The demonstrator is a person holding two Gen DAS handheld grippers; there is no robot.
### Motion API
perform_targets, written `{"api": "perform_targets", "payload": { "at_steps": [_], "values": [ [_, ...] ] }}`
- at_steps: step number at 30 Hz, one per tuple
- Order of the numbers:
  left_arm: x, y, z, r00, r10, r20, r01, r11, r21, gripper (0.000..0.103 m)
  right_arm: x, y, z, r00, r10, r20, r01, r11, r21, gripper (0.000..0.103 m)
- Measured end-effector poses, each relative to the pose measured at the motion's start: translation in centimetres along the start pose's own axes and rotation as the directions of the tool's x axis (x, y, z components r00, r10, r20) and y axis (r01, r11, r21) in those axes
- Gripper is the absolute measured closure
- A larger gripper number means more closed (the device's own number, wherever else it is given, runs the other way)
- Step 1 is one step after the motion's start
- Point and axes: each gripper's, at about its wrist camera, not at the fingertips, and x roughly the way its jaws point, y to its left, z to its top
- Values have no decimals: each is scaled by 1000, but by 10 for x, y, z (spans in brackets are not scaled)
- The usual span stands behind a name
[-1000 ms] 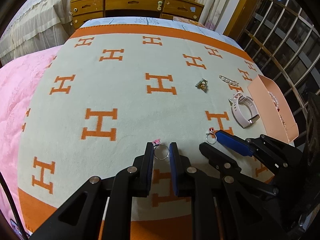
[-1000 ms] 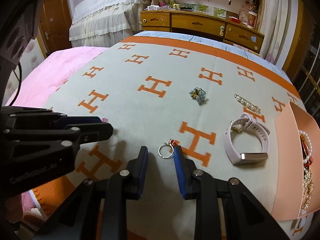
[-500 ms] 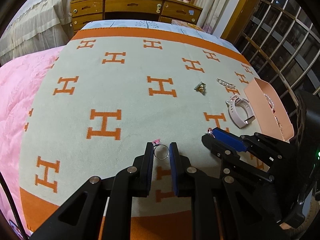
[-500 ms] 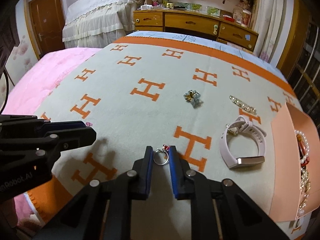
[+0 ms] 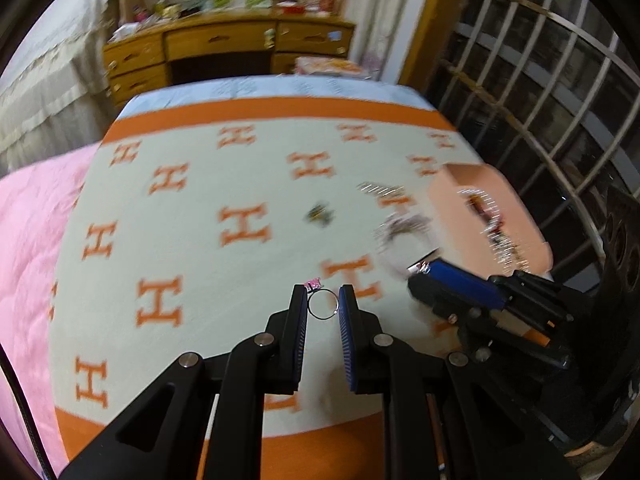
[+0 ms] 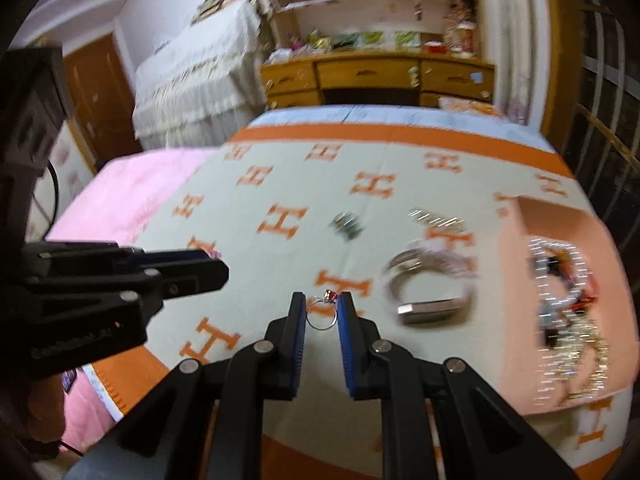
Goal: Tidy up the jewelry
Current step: 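Carry both rings into the pink tray and open both tools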
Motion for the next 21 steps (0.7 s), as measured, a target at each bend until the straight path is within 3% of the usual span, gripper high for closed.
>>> {"api": "perform_targets", "payload": {
  "at_steps": [6, 12, 16, 21],
  "values": [
    [1, -65, 42, 994, -103, 42, 98, 990, 99, 89, -43, -70, 11, 981, -166, 102, 152, 980, 128, 87],
    [26, -132, 78, 978, -207, 24, 200, 964, 175, 89, -59, -131, 5, 958, -271, 89, 242, 937, 251, 87],
    [60, -162, 90, 977, -212, -32, 214, 957, 196, 89, -54, -152, -3, 954, -295, 60, 268, 923, 274, 87],
    [95, -182, 94, 987, -150, -53, 158, 961, 227, 89, -38, -159, -5, 951, -307, 28, 290, 921, 260, 87]
  ]
}}
